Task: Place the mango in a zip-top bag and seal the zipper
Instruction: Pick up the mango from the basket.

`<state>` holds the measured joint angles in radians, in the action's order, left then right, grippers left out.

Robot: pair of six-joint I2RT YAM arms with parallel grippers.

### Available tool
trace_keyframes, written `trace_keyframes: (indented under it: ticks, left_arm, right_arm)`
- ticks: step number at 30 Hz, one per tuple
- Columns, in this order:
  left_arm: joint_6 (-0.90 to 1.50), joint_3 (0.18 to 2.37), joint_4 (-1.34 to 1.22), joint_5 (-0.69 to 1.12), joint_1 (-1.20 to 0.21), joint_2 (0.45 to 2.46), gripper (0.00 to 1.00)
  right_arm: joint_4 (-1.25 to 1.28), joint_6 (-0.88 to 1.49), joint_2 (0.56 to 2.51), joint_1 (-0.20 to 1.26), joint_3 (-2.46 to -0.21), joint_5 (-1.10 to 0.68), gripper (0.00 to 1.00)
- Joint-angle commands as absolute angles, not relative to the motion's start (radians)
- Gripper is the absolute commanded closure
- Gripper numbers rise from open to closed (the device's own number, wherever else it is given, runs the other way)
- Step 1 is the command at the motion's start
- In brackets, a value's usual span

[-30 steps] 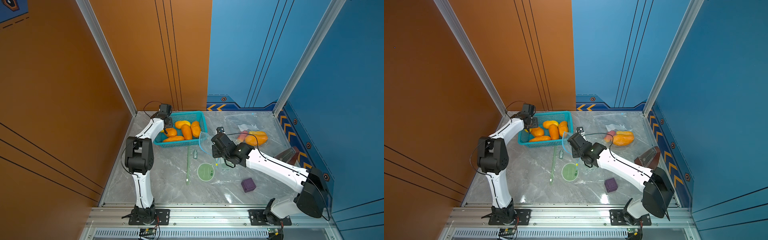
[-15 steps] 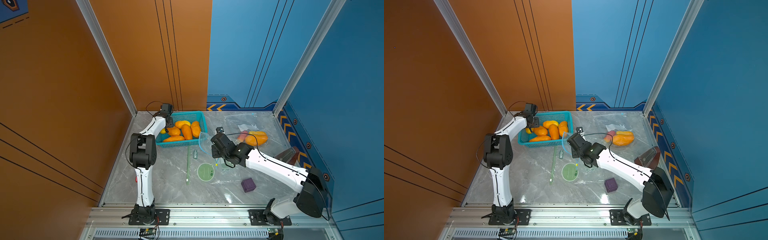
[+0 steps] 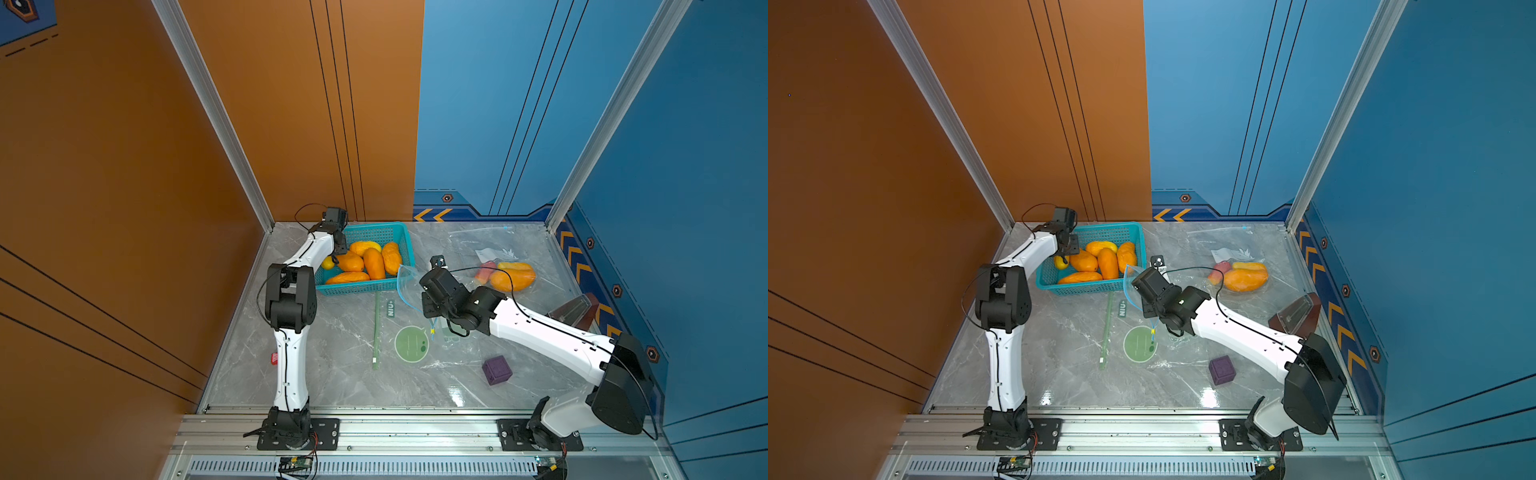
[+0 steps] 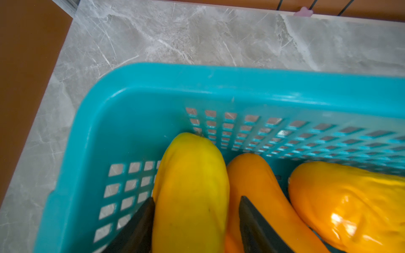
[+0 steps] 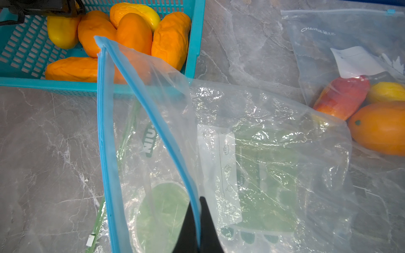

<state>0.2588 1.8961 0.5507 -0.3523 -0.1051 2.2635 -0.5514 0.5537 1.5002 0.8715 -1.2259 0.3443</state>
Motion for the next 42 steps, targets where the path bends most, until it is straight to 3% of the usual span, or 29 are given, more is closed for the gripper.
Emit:
trace_keyframes:
  ticks: [1,15,35,42]
  left_arm:
    - [0.267,1.927,0.59,-0.34,-0.1,2.294,0.42]
    - [0.278,1.894,0.591,-0.293,-0.105,2.168,0.9]
    - [0.382,1.562,0.551,-0.316,-0.389,1.643,0.93]
    - [0.475,1.364,0.397,-0.245,-0.486,1.423,0.93]
  right_arm:
    - [-0.594,0.546,1.501,0.879,-1.249,0.377,0.97]
    - [-0.594,0.545,1.487,0.881,-1.253,0.394,0.97]
    - [-0.574,0.543,1.445,0.855,-1.233,0.396,0.97]
    - [-0.553,0.552,1.443,0.831,-1.234,0.352,0.97]
